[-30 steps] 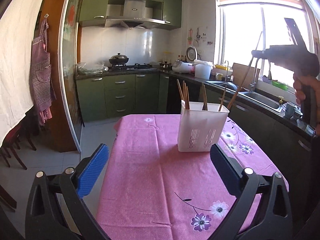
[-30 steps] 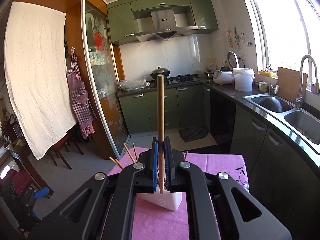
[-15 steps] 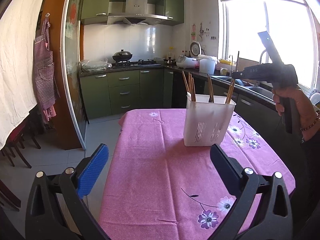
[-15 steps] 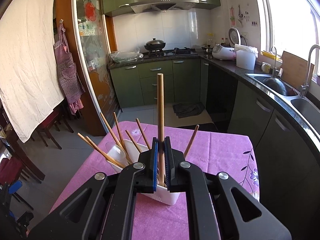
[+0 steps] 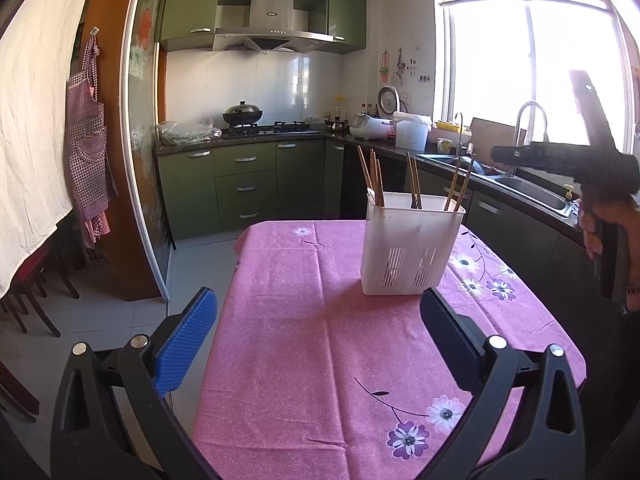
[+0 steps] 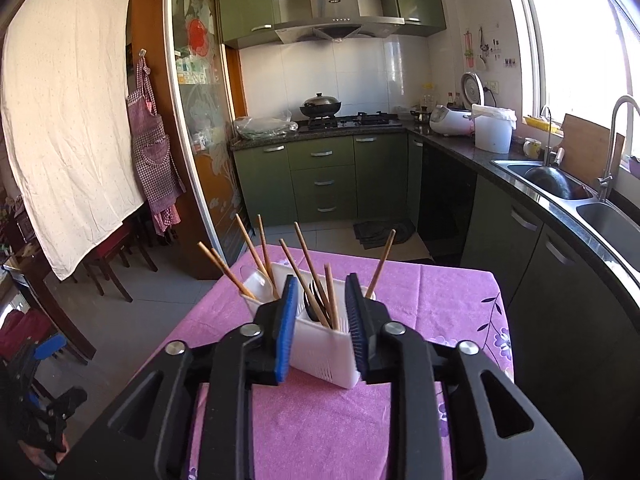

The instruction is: Organize utensils

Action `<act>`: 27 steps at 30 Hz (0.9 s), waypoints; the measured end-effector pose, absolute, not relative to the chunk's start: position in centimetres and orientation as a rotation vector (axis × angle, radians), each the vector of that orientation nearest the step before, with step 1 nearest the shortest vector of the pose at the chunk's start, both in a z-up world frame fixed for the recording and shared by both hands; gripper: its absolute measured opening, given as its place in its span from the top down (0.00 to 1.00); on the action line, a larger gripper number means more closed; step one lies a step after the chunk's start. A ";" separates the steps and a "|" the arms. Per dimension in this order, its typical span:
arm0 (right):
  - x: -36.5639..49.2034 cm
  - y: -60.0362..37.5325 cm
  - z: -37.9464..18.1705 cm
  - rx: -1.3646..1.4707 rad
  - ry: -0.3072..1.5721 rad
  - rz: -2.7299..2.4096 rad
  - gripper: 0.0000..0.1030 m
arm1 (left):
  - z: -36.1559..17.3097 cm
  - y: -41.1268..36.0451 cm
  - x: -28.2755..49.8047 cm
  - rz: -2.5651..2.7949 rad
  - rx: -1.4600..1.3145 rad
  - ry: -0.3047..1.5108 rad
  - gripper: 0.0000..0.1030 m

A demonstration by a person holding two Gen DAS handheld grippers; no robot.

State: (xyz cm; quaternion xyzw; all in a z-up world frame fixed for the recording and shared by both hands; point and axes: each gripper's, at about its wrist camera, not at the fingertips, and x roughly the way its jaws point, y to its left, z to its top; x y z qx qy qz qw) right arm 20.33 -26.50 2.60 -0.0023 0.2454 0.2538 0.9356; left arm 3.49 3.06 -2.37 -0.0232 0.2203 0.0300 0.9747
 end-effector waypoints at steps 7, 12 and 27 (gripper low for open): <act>11.4 -31.5 -3.8 0.050 0.481 0.424 0.40 | -3.7 3.2 3.9 0.056 -0.069 0.484 0.06; 6.3 -33.1 -7.0 0.068 0.449 0.406 0.10 | -4.2 2.2 3.2 0.043 -0.045 0.491 0.06; -4.4 -32.7 -1.3 0.007 0.255 0.375 0.04 | -0.9 1.0 -2.5 0.042 -0.012 0.396 0.06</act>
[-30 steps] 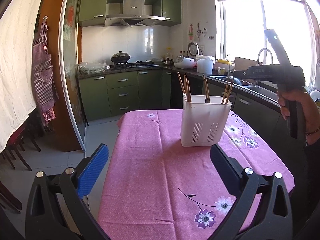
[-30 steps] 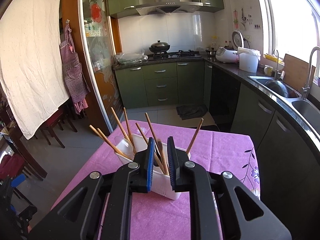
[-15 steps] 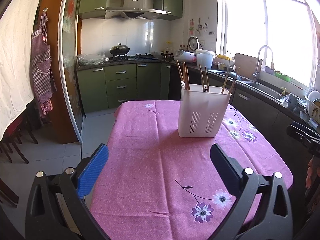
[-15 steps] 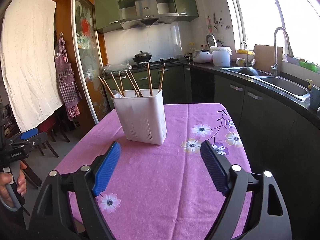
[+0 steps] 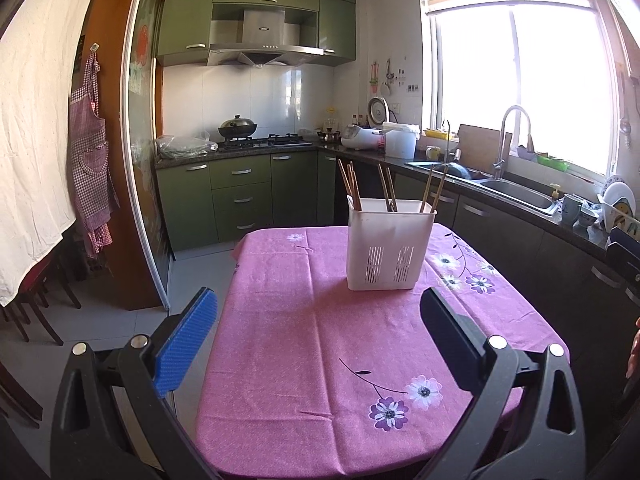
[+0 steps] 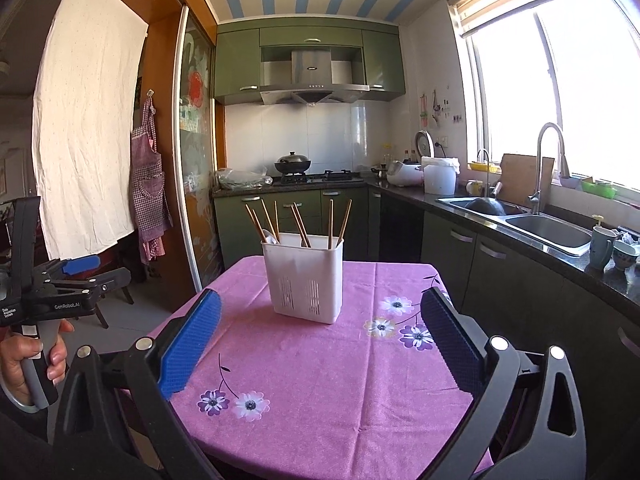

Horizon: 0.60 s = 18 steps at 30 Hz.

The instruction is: Organize utensils

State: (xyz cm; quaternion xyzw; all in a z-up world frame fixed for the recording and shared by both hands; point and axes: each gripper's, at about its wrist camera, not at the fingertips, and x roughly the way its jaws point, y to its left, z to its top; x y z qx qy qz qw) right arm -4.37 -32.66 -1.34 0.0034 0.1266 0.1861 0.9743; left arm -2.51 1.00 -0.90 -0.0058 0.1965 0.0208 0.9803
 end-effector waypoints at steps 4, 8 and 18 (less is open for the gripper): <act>-5.3 -32.6 -1.0 0.006 0.251 0.362 0.04 | -0.6 1.3 -3.7 0.048 -0.015 0.379 0.06; -5.3 -32.6 -0.9 0.007 0.258 0.359 0.04 | -0.4 1.4 -4.4 0.048 -0.020 0.373 0.06; -5.1 -32.5 -0.9 0.012 0.272 0.367 0.04 | 0.1 0.5 -4.8 0.031 0.006 0.367 0.06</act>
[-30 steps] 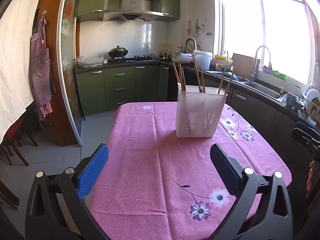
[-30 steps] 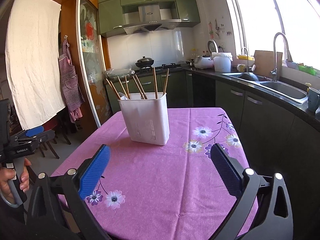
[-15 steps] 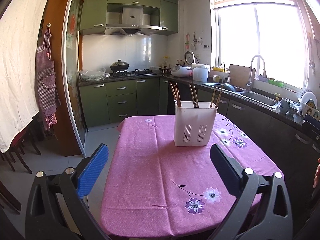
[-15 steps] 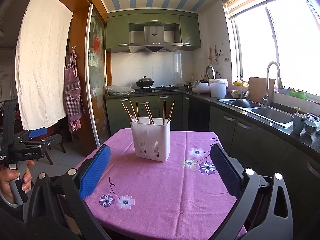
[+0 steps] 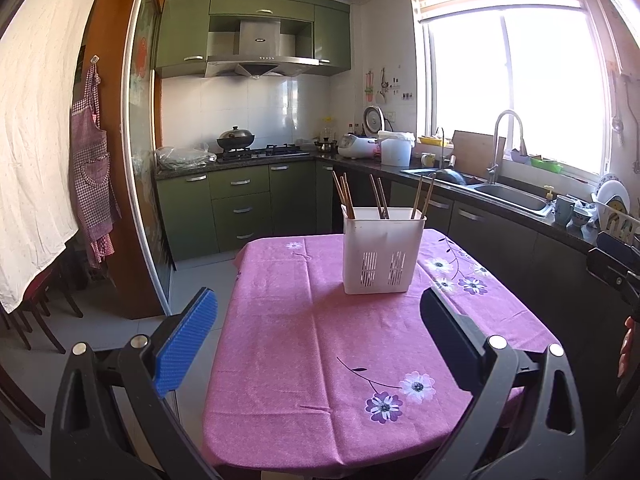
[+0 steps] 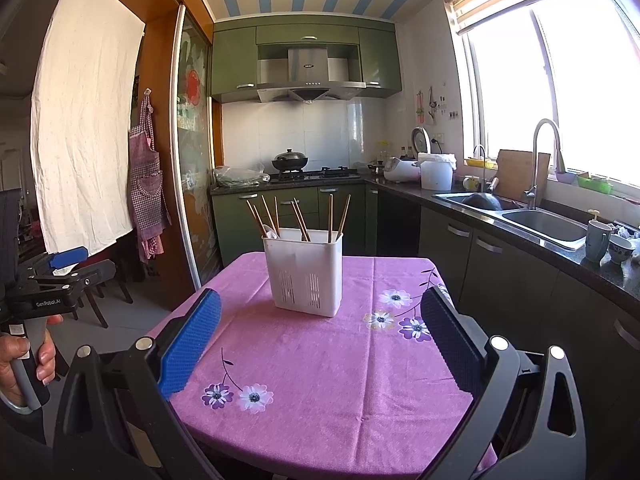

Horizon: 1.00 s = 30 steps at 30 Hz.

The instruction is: Organize utensils

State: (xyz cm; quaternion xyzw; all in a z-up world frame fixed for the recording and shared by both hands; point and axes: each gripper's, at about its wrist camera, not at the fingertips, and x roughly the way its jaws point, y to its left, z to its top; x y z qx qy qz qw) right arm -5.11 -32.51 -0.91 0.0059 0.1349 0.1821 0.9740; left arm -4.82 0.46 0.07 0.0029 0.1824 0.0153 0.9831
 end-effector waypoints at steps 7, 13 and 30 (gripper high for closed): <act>-5.0 -32.7 -0.9 0.020 0.277 0.368 0.04 | 0.1 0.4 -4.8 0.030 0.008 0.367 0.06; -4.9 -32.7 -1.0 0.021 0.282 0.372 0.04 | 0.1 0.3 -4.7 0.029 0.008 0.367 0.06; -4.7 -32.6 -1.1 0.025 0.289 0.377 0.04 | 0.1 0.3 -4.7 0.029 0.008 0.367 0.06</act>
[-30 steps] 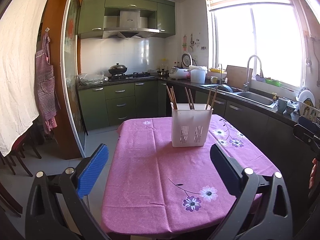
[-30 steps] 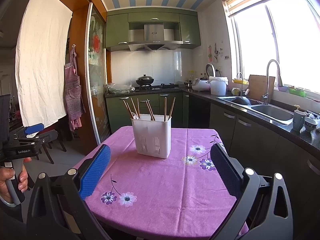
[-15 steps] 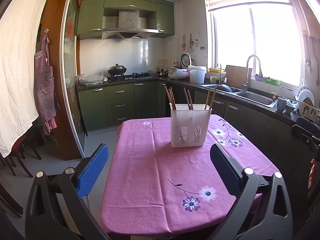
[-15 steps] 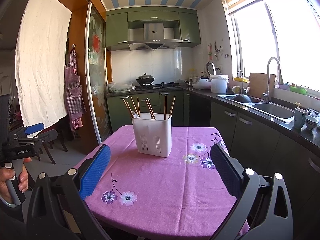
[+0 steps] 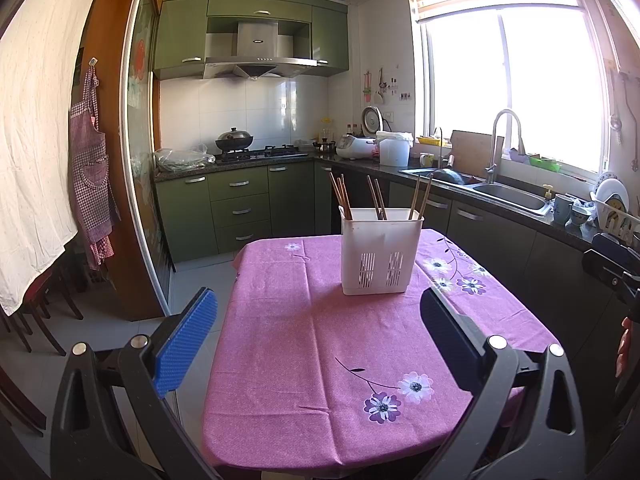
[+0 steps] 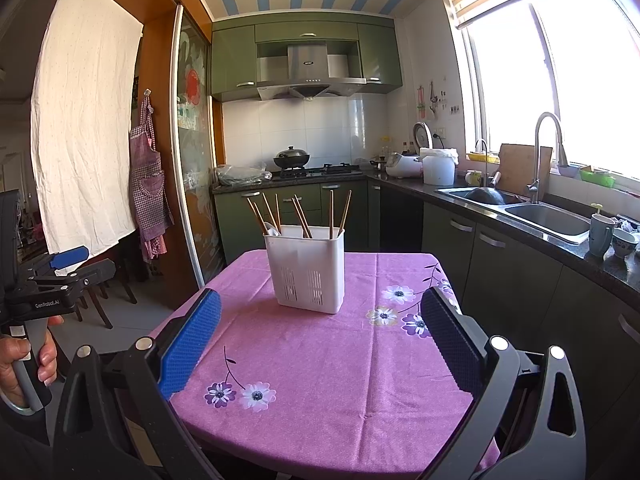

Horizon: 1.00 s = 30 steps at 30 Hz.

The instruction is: Organize utensils

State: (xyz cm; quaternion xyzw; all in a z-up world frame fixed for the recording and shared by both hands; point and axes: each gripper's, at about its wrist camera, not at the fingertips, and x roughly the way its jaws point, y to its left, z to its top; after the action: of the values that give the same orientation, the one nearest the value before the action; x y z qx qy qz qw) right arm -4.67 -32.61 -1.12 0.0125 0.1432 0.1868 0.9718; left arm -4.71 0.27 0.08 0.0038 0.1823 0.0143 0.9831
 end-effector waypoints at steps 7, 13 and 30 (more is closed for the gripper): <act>-4.5 -32.5 -1.2 0.026 0.295 0.380 0.04 | 0.1 0.3 -4.7 0.028 0.008 0.366 0.06; -4.6 -32.4 -1.4 0.026 0.298 0.382 0.04 | 0.1 0.3 -4.7 0.028 0.008 0.366 0.06; -4.6 -32.2 -1.5 0.025 0.302 0.388 0.04 | 0.0 0.4 -4.5 0.035 -0.002 0.373 0.06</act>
State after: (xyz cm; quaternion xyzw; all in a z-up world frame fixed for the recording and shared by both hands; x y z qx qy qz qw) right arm -4.57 -32.17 -1.53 0.0126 0.1493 0.1921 0.9699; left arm -4.55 0.39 0.01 -0.0010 0.1852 0.0176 0.9825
